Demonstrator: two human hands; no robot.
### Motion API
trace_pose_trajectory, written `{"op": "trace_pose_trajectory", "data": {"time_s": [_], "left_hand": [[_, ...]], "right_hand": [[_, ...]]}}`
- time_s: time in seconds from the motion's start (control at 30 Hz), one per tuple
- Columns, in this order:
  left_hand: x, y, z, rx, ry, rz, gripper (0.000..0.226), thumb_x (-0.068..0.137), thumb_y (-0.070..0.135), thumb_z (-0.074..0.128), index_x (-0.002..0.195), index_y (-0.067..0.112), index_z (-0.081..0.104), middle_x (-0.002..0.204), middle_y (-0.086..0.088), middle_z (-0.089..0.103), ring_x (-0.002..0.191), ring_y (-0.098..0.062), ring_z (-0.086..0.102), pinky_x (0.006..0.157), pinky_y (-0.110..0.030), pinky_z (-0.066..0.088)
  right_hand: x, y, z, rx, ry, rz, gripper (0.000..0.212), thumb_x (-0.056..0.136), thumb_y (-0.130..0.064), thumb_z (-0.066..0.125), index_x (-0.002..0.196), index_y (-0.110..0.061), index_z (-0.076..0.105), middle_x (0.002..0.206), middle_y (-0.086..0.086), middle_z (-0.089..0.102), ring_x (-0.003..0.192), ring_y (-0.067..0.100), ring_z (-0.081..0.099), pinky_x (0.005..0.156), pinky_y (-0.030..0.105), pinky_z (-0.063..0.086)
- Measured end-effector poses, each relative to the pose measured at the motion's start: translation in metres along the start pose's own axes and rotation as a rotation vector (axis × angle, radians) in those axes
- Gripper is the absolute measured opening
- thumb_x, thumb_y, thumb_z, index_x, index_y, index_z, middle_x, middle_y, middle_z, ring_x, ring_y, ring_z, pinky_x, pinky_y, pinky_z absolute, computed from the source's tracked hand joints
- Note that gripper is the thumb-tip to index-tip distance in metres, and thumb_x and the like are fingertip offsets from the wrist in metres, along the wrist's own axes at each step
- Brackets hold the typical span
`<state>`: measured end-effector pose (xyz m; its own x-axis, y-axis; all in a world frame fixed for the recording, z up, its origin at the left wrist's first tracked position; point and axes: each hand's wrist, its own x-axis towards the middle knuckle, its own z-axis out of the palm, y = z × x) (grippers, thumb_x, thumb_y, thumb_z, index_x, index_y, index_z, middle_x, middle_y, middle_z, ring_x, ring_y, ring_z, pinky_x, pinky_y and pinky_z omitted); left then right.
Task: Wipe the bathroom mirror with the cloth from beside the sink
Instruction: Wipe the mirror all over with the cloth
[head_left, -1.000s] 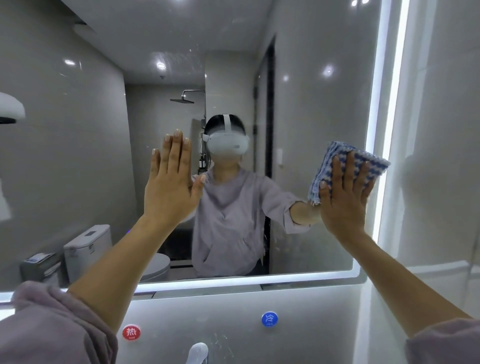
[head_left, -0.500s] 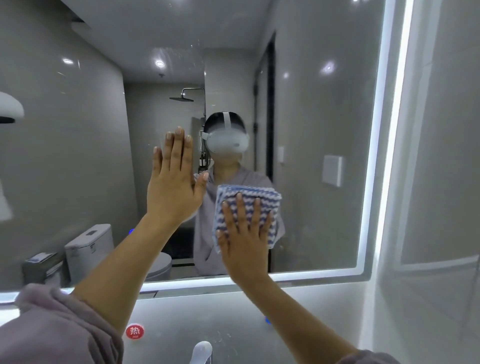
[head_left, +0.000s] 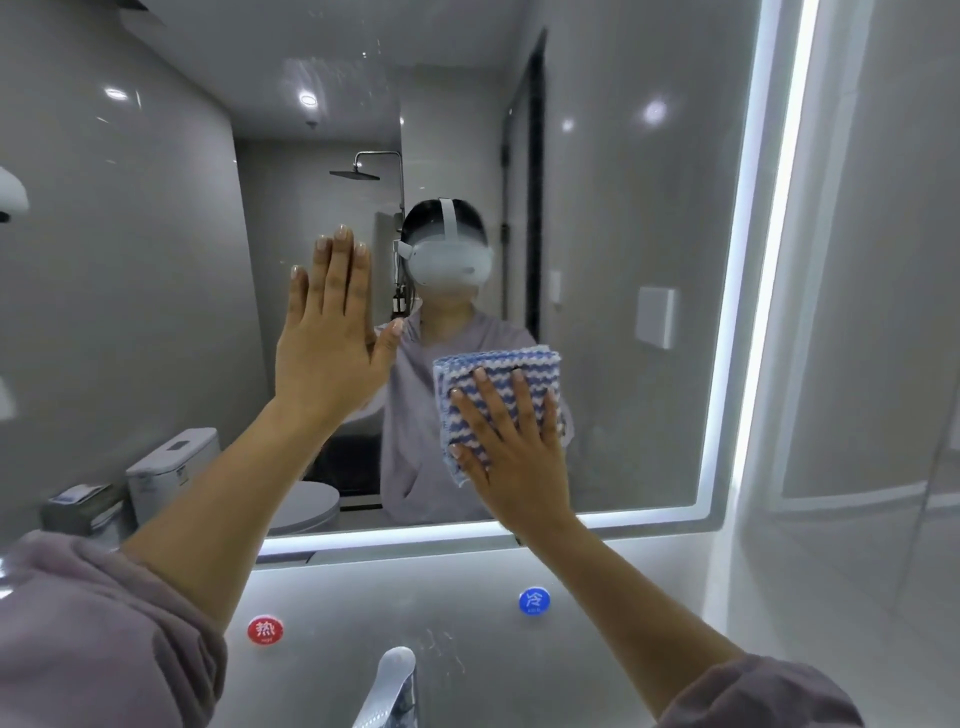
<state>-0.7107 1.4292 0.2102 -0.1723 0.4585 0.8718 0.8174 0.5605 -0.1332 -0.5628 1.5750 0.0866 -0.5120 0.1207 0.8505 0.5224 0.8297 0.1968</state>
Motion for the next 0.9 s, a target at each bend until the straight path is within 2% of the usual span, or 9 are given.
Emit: {"op": "trace_pose_trajectory", "data": {"time_s": [0.1,0.2,0.27,0.47,0.6,0.73,0.77,0.87,0.9], "left_hand": [[0.001,0.0,0.001,0.001,0.003,-0.011,0.077,0.095,0.053,0.019,0.15,0.006,-0.007,0.16,-0.012,-0.011,0.147,-0.026,-0.01,0.12,-0.043,-0.004],[0.001,0.001,0.002,-0.001,0.016,-0.012,0.077,0.094,0.054,0.016,0.15,0.005,-0.004,0.16,-0.013,-0.008,0.147,-0.027,-0.008,0.12,-0.043,-0.003],[0.001,0.001,0.002,-0.004,0.021,-0.012,0.077,0.094,0.053,0.016,0.15,0.005,-0.003,0.16,-0.014,-0.007,0.148,-0.028,-0.007,0.12,-0.044,-0.002],[0.001,0.002,0.002,0.002,0.024,-0.013,0.075,0.096,0.049,0.022,0.15,0.004,-0.004,0.159,-0.014,-0.008,0.147,-0.029,-0.008,0.12,-0.043,-0.003],[0.001,0.004,0.0,-0.001,0.025,-0.02,0.075,0.096,0.047,0.025,0.15,0.004,-0.004,0.159,-0.015,-0.007,0.147,-0.028,-0.008,0.12,-0.043,-0.003],[0.001,0.005,-0.001,0.002,0.028,-0.016,0.075,0.096,0.047,0.026,0.15,0.003,-0.003,0.159,-0.016,-0.006,0.147,-0.029,-0.007,0.12,-0.044,-0.002],[0.001,0.005,-0.001,0.0,0.027,-0.017,0.075,0.096,0.047,0.026,0.15,0.003,-0.003,0.159,-0.016,-0.006,0.147,-0.03,-0.006,0.12,-0.044,-0.002],[0.001,0.005,-0.001,-0.007,0.03,-0.017,0.075,0.096,0.046,0.027,0.15,0.003,-0.003,0.159,-0.016,-0.005,0.147,-0.03,-0.006,0.12,-0.044,-0.002],[0.001,0.005,-0.001,-0.008,0.032,-0.017,0.074,0.097,0.045,0.028,0.15,0.003,-0.003,0.159,-0.016,-0.005,0.147,-0.029,-0.006,0.12,-0.043,-0.003]], "right_hand": [[-0.01,0.034,-0.002,-0.016,0.015,0.031,0.06,0.099,-0.053,0.024,0.151,-0.026,0.014,0.159,0.004,0.011,0.146,0.035,0.01,0.117,0.055,0.011],[-0.023,0.074,-0.003,-0.025,0.057,0.087,0.063,0.098,-0.053,0.019,0.153,-0.03,-0.004,0.161,-0.004,-0.013,0.148,0.028,-0.007,0.118,0.054,0.003],[-0.032,0.1,-0.005,-0.036,0.057,0.117,0.067,0.098,-0.053,0.022,0.151,-0.029,-0.011,0.159,-0.005,-0.021,0.147,0.028,-0.012,0.117,0.057,0.004],[-0.063,0.15,-0.01,-0.012,0.04,0.262,0.065,0.1,-0.051,0.014,0.152,-0.022,-0.011,0.16,0.002,-0.019,0.147,0.03,-0.012,0.117,0.058,0.006],[-0.066,0.143,-0.01,0.045,0.028,0.372,0.062,0.099,-0.051,0.009,0.15,-0.026,-0.016,0.159,0.002,-0.02,0.147,0.029,-0.012,0.118,0.057,0.003],[-0.062,0.121,-0.011,0.164,0.028,0.457,0.061,0.099,-0.052,0.005,0.148,-0.028,-0.022,0.156,0.02,0.003,0.144,0.04,0.0,0.116,0.059,0.001],[-0.062,0.115,-0.01,0.165,0.023,0.451,0.062,0.099,-0.052,0.005,0.148,-0.027,-0.023,0.157,0.02,-0.001,0.144,0.039,-0.002,0.115,0.059,0.0],[-0.06,0.091,0.001,0.135,0.017,0.378,0.069,0.099,-0.047,0.018,0.148,-0.019,-0.022,0.156,0.006,-0.028,0.145,0.034,-0.014,0.116,0.06,-0.004],[-0.059,0.078,0.006,0.141,0.028,0.357,0.071,0.098,-0.045,0.022,0.149,-0.018,-0.02,0.155,0.004,-0.031,0.145,0.034,-0.016,0.116,0.06,-0.004]]}}
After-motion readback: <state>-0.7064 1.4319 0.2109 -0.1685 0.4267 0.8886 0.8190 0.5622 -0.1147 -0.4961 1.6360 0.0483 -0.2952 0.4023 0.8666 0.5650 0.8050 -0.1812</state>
